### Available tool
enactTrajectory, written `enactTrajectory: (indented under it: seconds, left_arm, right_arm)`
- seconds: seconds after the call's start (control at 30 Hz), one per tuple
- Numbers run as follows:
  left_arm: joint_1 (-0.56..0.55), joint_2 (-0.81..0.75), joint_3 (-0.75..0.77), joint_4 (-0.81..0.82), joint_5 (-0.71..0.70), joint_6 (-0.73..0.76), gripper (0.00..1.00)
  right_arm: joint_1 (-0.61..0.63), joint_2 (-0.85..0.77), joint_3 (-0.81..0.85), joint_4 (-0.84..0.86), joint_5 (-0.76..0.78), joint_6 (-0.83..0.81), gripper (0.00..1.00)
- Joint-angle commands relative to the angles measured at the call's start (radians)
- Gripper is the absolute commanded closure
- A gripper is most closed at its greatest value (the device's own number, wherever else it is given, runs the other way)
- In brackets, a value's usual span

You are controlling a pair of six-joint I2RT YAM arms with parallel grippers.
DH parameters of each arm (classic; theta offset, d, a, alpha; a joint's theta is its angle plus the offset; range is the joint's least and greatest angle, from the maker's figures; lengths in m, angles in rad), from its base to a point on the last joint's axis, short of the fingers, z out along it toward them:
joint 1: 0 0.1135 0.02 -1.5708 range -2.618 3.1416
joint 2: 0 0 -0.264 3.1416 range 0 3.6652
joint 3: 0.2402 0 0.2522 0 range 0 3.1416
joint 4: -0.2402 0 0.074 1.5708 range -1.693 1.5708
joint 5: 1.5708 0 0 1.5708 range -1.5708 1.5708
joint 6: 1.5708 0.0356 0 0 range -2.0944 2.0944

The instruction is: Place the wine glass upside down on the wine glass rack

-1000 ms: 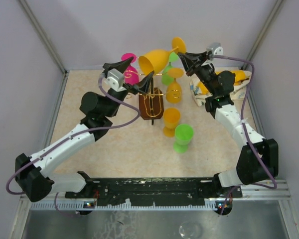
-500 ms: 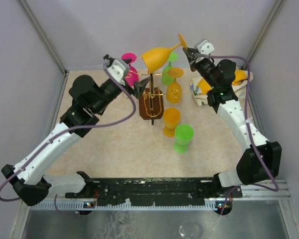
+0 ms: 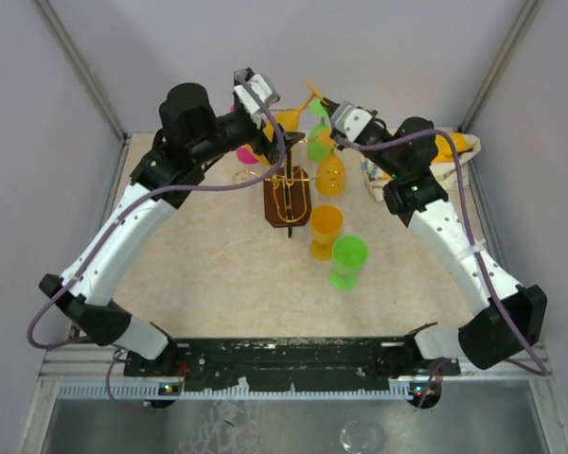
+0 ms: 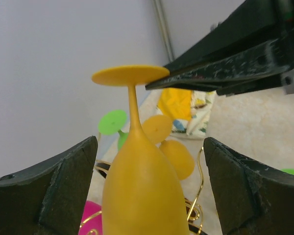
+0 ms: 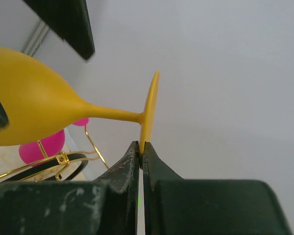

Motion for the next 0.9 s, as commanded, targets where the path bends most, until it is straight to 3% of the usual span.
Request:
enactTrajectory:
  seconds: [0.0,0.3,0.7,0.87]
  left_arm:
    - [0.047,0.04,0.054,-0.083,0.214,-0.063,0.07]
    - [0.055,0.035,0.033,-0.077,0.239,-0.064,0.17]
    - [0.062,0.023,0.022,-0.108,0.19,-0.03,0.45]
    - [0.062,0.03,0.023,-0.128,0.18,-0.025,0.51]
  right_arm:
    - [0.035,-0.058,0.046,0.022,-0.007,-0.099,1.0]
    - [0.116,-0.069,0.046,-0.035,0.013,-0.233,1.0]
    - [0.157,-0.089,0.013,-0.053,0.106,-0.365,1.0]
    - [0.165,-0.099,0.006,-0.031,0.104,-0.364,1.0]
